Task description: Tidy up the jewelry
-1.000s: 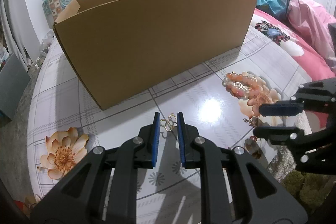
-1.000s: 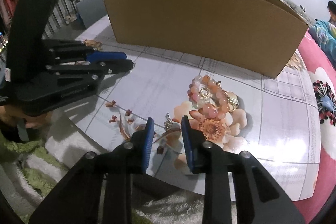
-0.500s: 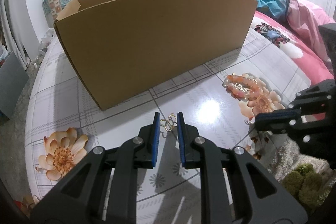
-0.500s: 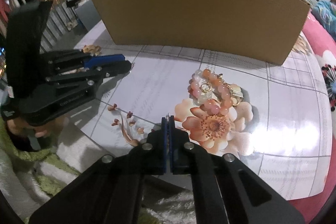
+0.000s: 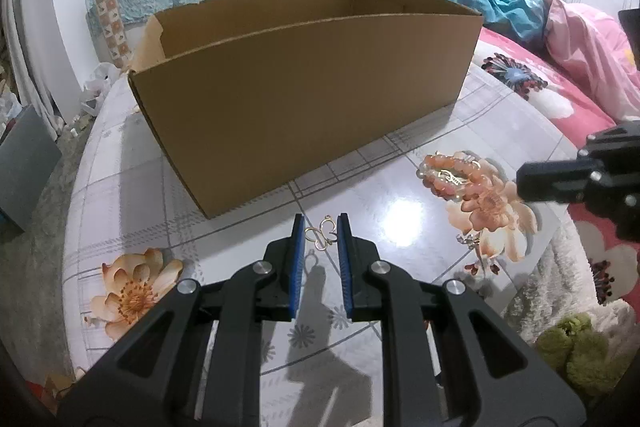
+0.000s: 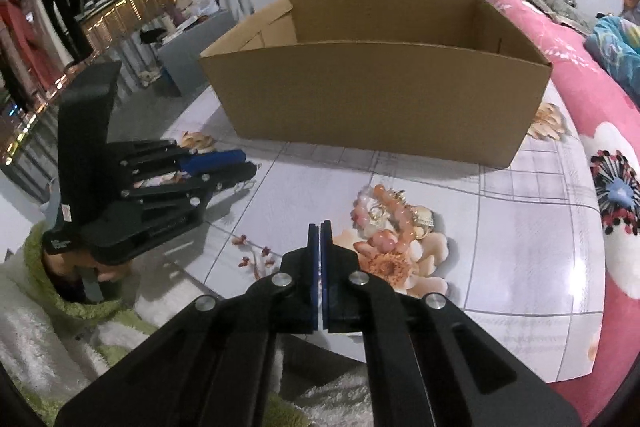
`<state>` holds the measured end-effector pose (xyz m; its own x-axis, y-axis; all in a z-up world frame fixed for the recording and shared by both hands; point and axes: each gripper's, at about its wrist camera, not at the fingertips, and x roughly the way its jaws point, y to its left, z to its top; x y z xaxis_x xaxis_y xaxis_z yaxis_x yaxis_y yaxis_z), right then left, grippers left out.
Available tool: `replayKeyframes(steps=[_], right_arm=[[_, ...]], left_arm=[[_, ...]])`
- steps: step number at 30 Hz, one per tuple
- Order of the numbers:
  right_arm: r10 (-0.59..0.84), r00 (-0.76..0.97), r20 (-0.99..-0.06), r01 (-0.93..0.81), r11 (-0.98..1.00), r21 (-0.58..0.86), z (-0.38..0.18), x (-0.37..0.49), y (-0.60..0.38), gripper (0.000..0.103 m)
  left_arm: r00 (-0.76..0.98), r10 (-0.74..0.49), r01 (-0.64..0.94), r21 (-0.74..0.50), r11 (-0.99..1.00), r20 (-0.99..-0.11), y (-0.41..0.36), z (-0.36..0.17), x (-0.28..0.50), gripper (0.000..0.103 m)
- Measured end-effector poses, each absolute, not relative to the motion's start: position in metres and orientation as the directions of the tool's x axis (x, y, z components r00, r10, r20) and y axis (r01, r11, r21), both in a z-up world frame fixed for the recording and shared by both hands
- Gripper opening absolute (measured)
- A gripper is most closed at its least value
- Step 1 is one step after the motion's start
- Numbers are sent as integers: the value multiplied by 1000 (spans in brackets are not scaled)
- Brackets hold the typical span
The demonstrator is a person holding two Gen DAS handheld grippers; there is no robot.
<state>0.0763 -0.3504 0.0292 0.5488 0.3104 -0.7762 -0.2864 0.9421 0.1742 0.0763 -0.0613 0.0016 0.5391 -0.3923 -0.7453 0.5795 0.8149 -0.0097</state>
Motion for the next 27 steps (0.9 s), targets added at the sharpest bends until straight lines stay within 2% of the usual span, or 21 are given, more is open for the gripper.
replayKeyframes(steps=[1, 3, 4, 6, 10, 12, 14, 19, 27], right_arm=[[305, 546, -780, -280, 944, 173, 28, 76, -352, 2], [306, 511, -803, -289, 941, 175, 20, 79, -352, 12], [291, 493, -820, -297, 942, 155, 12, 81, -349, 23], [274, 479, -834, -319, 939, 126, 0, 84, -339, 25], [238, 456, -857, -347, 935, 75, -13, 89, -331, 25], [215, 465, -859, -355, 934, 42, -15, 91, -328, 21], [221, 455, -863, -365, 930, 45, -15, 95, -326, 4], [269, 424, -865, -338, 933, 125, -12, 99, -337, 1], [360, 448, -818, -268, 927, 261, 12, 99, -371, 1]], left_arm=[[541, -391, 579, -8, 815, -745, -62, 2, 75, 14], [543, -390, 579, -4, 815, -744, -62, 3, 73, 14], [543, -390, 580, -5, 815, -744, -63, 3, 72, 14], [540, -393, 581, -8, 814, -745, -63, 2, 71, 14], [535, -392, 581, -11, 814, -748, -61, -1, 70, 15], [534, -393, 579, -15, 815, -749, -60, -3, 71, 15], [532, -395, 576, -22, 817, -749, -58, -4, 71, 15], [528, -404, 575, -36, 818, -746, -54, -6, 72, 15], [522, -405, 574, -43, 818, -751, -52, -10, 73, 15]])
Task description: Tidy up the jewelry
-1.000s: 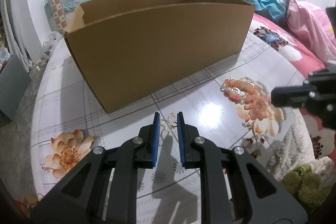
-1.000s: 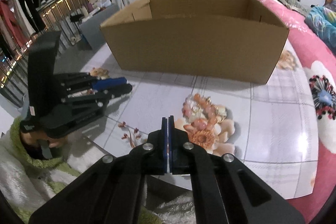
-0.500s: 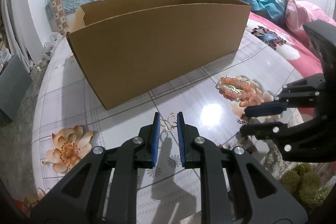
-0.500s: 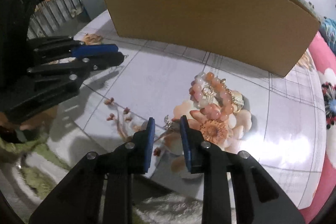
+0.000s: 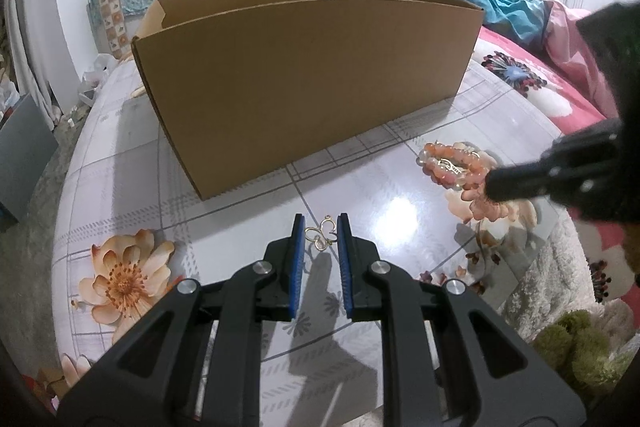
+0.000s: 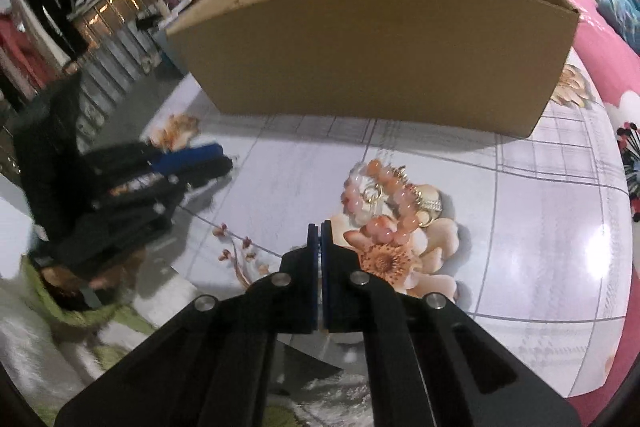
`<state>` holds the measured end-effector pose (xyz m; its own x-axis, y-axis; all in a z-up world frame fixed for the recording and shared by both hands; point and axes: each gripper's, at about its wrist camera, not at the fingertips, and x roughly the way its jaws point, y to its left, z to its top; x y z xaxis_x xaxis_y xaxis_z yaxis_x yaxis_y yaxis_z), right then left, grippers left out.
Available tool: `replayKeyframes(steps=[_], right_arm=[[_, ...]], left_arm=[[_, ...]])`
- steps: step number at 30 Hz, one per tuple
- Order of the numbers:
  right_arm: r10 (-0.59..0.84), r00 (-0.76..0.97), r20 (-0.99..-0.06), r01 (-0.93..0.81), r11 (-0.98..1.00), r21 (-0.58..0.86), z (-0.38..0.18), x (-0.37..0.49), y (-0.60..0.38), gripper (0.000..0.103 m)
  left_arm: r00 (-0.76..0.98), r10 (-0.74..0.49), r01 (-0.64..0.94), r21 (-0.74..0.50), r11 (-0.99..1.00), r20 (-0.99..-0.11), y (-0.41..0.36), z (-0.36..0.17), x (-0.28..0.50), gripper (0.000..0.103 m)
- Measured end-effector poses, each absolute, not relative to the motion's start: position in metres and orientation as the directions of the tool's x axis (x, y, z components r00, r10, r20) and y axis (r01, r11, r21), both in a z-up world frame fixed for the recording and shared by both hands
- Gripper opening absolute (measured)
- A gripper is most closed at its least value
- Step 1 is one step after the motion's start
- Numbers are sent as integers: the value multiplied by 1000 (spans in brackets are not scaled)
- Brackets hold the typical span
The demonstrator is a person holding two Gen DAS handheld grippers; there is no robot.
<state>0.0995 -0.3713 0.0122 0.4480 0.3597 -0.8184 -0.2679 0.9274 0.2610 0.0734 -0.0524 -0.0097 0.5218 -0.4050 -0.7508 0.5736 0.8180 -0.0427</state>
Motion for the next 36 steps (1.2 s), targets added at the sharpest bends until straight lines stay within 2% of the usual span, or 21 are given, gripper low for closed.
replayKeyframes(steps=[11, 22, 26, 28, 32, 36], right_arm=[[438, 492, -753, -271, 898, 345, 57, 107, -383, 1], [526, 585, -618, -402, 849, 342, 139, 146, -394, 1], [558, 551, -620, -430, 827, 363, 152, 194, -391, 1], [574, 506, -644, -431, 815, 387, 146, 221, -389, 1], [563, 408, -718, -394, 818, 418, 122, 275, -380, 1], [502, 312, -807, -344, 851, 396, 88, 318, -365, 1]], left_arm=[[546, -421, 577, -40, 816, -724, -50, 5, 68, 15], [567, -539, 657, -52, 752, -623, -50, 101, 75, 15], [545, -573, 682, -73, 727, -612, -60, 133, 106, 15], [528, -570, 689, -75, 721, -630, -68, 137, 127, 15], [478, -496, 680, -52, 731, -725, -87, 120, 180, 15], [352, -417, 638, -111, 762, -838, -99, 87, 237, 15]])
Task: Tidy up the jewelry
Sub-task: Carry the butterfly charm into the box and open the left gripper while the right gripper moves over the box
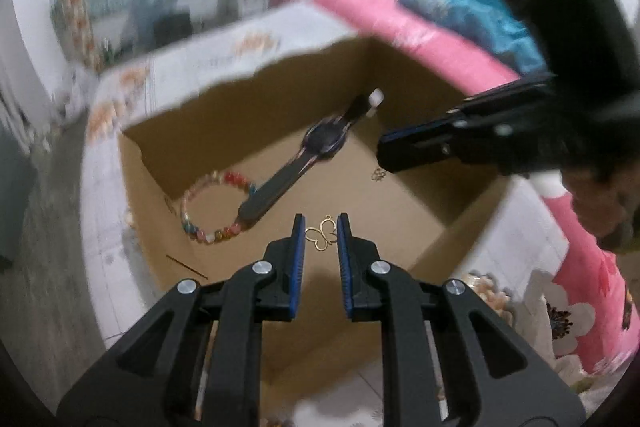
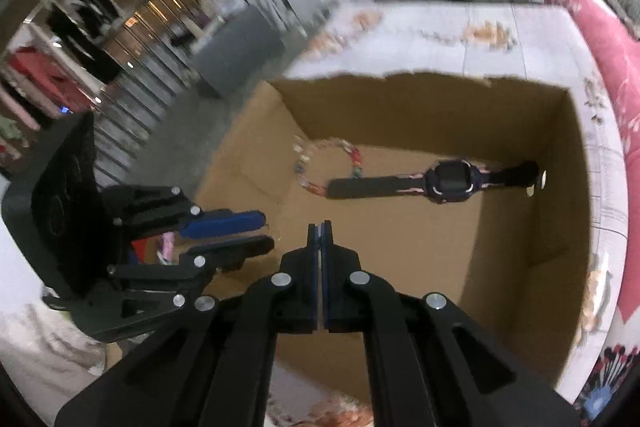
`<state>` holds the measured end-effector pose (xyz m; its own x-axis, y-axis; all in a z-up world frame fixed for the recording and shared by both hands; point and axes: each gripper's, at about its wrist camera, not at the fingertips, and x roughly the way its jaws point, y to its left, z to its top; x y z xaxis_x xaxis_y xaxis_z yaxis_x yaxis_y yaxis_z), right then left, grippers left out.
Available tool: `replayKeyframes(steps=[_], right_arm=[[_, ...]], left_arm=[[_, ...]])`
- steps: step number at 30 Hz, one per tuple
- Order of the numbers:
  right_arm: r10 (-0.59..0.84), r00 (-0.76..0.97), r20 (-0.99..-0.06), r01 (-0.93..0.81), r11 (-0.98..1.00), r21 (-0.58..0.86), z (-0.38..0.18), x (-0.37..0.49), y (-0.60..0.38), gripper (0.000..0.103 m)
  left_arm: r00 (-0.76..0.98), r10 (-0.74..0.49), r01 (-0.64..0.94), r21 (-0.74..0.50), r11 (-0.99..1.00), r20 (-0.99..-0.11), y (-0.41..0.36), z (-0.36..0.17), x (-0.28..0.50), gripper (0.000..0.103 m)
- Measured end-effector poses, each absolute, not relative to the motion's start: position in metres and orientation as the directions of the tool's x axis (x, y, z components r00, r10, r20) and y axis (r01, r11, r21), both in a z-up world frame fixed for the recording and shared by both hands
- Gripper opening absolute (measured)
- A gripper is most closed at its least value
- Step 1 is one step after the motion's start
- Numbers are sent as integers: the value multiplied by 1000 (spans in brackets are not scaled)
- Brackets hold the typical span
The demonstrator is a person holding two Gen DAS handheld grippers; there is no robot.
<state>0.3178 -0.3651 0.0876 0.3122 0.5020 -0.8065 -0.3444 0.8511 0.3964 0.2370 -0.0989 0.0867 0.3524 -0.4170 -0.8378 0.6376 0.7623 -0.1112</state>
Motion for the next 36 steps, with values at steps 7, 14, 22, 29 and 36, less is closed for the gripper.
replayKeyframes(steps=[7, 14, 22, 29, 36], right_arm=[[444, 215, -870, -274, 882, 383, 42, 351, -361, 2], [450, 206, -869, -230, 886, 404, 40, 359, -370, 3], [447, 267, -854, -223, 890, 397, 55, 353, -379, 6], [486, 416, -769, -276, 873, 402, 103, 306, -402, 27], [514, 588, -625, -350, 858, 376, 151, 203, -438, 40]], left_arm=[[179, -383, 537, -236, 810, -906, -100, 47, 281, 15], [158, -401, 506, -274, 818, -902, -102, 41, 285, 19], [233, -412, 510, -250, 823, -881, -99, 59, 281, 22], [414, -478, 574, -186, 798, -775, -77, 105, 236, 43], [550, -554, 605, -159, 780, -625, -27, 132, 147, 67]])
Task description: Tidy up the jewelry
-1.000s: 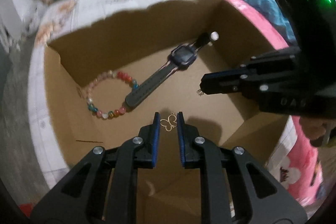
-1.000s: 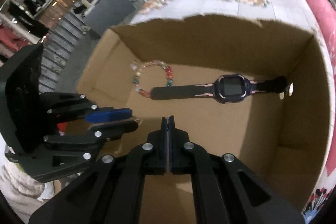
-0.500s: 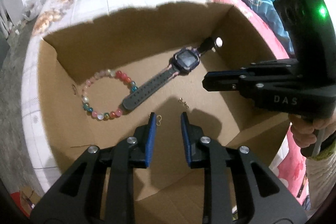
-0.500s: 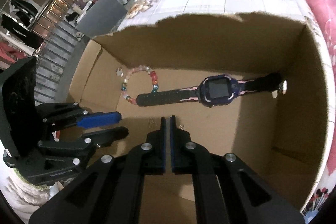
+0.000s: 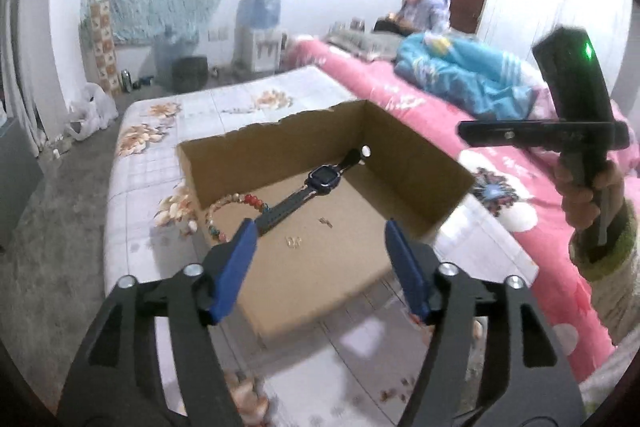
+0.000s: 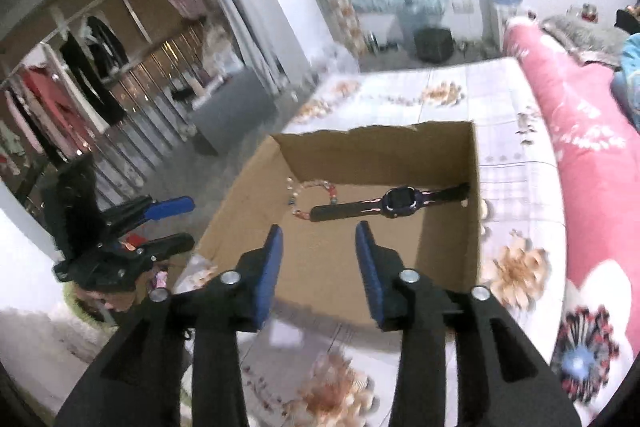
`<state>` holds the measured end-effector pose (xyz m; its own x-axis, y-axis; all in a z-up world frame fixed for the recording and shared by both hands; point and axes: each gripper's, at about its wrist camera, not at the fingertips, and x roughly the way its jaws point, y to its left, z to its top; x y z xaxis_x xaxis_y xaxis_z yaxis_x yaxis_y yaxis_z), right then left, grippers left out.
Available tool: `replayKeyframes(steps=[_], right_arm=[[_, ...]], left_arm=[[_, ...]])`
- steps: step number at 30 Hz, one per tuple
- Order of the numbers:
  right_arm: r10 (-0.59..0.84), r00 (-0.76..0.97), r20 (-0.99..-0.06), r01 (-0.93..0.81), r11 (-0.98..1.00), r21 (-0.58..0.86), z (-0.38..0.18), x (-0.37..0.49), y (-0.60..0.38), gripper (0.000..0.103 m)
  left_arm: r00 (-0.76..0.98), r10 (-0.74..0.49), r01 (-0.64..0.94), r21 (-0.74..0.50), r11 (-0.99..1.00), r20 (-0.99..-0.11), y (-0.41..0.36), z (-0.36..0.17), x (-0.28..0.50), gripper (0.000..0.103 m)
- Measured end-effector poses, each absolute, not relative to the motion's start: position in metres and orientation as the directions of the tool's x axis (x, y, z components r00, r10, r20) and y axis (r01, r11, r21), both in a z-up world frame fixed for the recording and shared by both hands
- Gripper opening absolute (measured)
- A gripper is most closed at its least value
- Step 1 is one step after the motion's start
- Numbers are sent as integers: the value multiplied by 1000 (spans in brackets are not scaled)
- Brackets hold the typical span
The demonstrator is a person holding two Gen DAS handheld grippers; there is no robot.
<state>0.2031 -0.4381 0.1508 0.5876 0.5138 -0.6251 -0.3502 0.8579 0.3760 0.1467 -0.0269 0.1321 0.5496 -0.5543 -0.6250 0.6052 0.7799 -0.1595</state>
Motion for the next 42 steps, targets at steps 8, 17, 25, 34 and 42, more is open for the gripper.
replayKeyframes(steps=[8, 17, 25, 34, 42], right_arm=[[338, 629, -700, -176, 939, 295, 111, 124, -460, 48], [106, 489, -866, -4, 993, 119, 10, 98, -434, 48], [117, 551, -826, -50, 993, 107, 11, 82, -424, 48], [212, 553, -806, -163, 976, 145, 11, 92, -399, 27], [212, 544, -812, -241, 966, 91, 5, 103, -377, 20]], left_arm=[[506, -579, 606, -215, 766, -639, -3, 100, 83, 83], [453, -381, 597, -43, 801, -806, -81, 7, 75, 83], [436, -353, 552, -63, 831, -828, -98, -25, 93, 84], [480, -316, 556, 6, 831, -819, -112, -34, 89, 96], [498, -327, 556, 6, 831, -803, -104, -31, 85, 96]])
